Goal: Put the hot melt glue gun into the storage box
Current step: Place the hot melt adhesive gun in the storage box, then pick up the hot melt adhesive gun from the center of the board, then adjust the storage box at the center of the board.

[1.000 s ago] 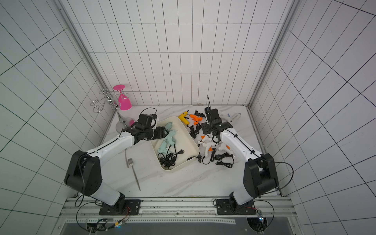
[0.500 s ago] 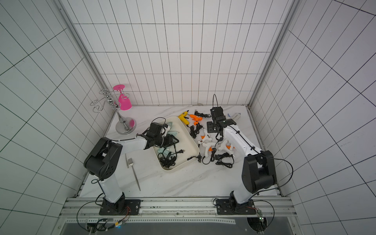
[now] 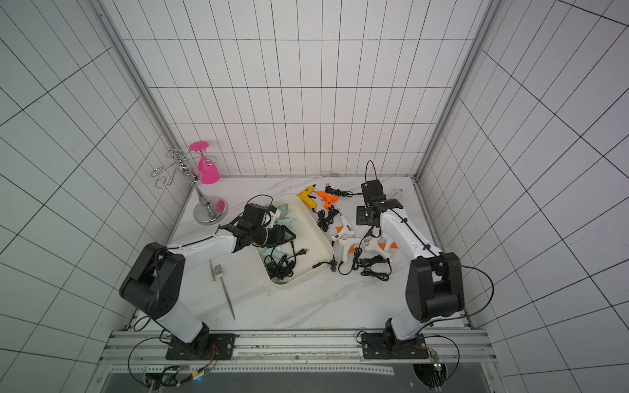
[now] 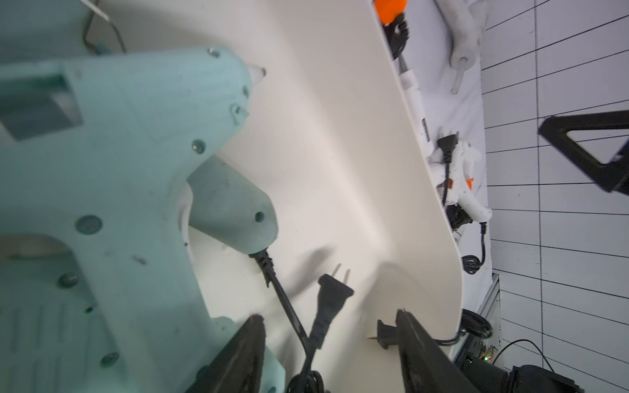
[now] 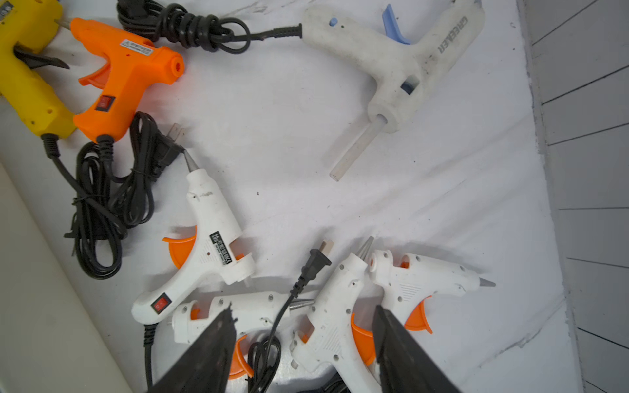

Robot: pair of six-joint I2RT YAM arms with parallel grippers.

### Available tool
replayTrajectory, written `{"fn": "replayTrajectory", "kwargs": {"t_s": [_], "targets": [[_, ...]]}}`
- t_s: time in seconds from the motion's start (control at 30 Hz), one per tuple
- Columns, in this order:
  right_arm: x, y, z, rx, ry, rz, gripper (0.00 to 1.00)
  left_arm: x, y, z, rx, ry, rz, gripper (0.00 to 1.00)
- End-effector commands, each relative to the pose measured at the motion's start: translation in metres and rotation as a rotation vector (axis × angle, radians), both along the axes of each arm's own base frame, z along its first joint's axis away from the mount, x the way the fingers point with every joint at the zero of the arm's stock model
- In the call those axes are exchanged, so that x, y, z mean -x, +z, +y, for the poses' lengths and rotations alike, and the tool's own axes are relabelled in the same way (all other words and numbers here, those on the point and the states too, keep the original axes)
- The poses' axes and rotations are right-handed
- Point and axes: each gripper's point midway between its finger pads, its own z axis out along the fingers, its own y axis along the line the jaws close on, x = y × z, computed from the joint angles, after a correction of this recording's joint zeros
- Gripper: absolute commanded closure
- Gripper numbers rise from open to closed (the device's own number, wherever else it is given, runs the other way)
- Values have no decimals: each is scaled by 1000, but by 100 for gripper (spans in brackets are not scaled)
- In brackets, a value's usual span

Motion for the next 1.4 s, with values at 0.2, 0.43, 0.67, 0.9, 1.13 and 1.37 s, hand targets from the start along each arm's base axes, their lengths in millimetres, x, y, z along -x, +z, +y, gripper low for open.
{"fn": "replayTrajectory", "kwargs": {"t_s": [0.2, 0.43, 0.67, 0.9, 1.13, 1.37], "targets": [[3, -36, 15, -108, 27, 143, 39, 13, 46, 87, -287, 265, -45, 28], [-11, -52, 72, -109, 121, 170, 40, 35, -12, 136, -301, 427, 192, 28], [-25, -82, 88, -72, 107, 224, 39, 39, -39, 137, -304, 427, 273, 27], [-27, -96, 76, 11, 67, 240, 39, 36, -58, 134, -319, 407, 308, 27], [-54, -88, 91, -16, 135, 150, 39, 29, -75, 131, -351, 355, 318, 29], [-70, -89, 102, -68, 156, 137, 40, 25, -92, 131, -425, 257, 318, 45]]}}
